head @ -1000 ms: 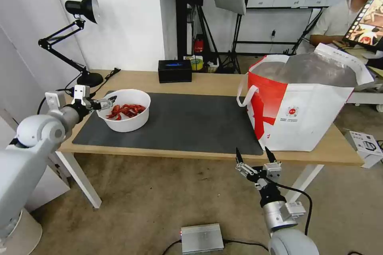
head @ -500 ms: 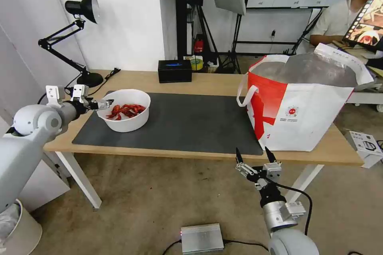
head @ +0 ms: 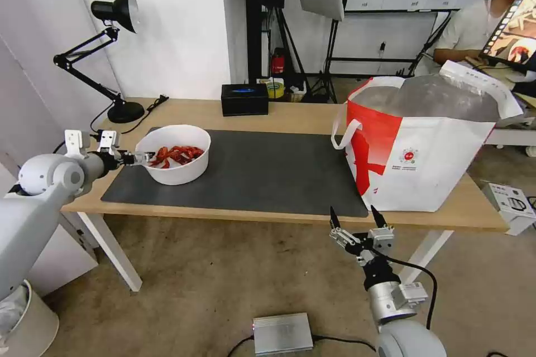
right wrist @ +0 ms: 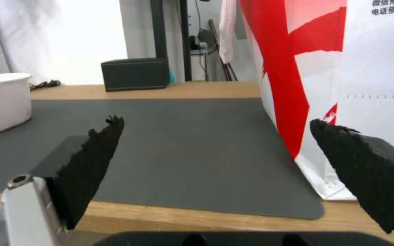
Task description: Pick up the trash from the table and place it into the takeout bag.
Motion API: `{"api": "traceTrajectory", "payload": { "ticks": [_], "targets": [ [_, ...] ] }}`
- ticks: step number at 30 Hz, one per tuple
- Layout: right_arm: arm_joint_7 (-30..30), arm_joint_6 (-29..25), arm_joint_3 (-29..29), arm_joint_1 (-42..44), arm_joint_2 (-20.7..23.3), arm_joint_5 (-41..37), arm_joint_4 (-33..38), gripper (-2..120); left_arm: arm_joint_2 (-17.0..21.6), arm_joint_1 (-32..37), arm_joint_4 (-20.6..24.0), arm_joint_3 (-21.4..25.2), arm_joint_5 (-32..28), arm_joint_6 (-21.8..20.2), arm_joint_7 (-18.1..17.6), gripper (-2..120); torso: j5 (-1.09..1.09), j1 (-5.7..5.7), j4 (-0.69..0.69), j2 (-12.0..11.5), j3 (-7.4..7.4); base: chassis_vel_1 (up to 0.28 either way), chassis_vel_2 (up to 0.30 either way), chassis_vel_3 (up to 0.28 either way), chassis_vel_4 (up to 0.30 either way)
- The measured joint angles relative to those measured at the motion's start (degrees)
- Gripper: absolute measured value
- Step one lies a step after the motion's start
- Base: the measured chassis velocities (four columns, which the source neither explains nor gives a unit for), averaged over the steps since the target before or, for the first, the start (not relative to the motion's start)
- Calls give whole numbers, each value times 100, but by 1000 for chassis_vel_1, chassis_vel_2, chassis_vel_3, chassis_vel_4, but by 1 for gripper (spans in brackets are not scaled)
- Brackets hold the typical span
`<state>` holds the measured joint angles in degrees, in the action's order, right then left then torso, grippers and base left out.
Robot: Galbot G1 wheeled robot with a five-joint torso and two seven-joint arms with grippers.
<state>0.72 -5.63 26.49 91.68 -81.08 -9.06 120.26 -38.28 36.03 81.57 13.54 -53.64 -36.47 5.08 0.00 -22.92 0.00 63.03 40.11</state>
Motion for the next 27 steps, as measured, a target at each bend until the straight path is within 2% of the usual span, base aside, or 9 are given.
{"api": "traceTrajectory", "payload": {
  "ticks": [17, 21, 22, 24, 26, 27],
  "targets": [
    [0, 0, 0, 0, 0, 0, 0, 100, -135, -44, 6, -3, 43, -11, -5, 100, 0, 0, -1, 0, 0, 0, 0, 0, 0],
    [0, 0, 0, 0, 0, 0, 0, 100, -140, -50, 28, -7, 46, -13, -8, 91, 0, 0, -1, 0, 0, 0, 0, 0, 0],
    [0, 0, 0, 0, 0, 0, 0, 100, -140, -43, 45, -7, 47, -13, -9, 84, 1, 0, -1, 0, 0, 0, 0, 0, 0],
    [0, 0, 0, 0, 0, 0, 0, 100, -140, -39, 51, -5, 47, -14, -9, 80, 0, 0, -1, 0, 0, 0, 0, 0, 0],
    [0, 0, 0, 0, 0, 0, 0, 100, -139, -31, 59, 2, 47, -15, -8, 68, 1, 0, -1, 0, 0, 0, 0, 0, 0],
    [0, 0, 0, 0, 0, 0, 0, 100, -139, -31, 59, 2, 47, -15, -8, 68, 1, 0, -1, 0, 0, 0, 0, 0, 0]
  ]
}}
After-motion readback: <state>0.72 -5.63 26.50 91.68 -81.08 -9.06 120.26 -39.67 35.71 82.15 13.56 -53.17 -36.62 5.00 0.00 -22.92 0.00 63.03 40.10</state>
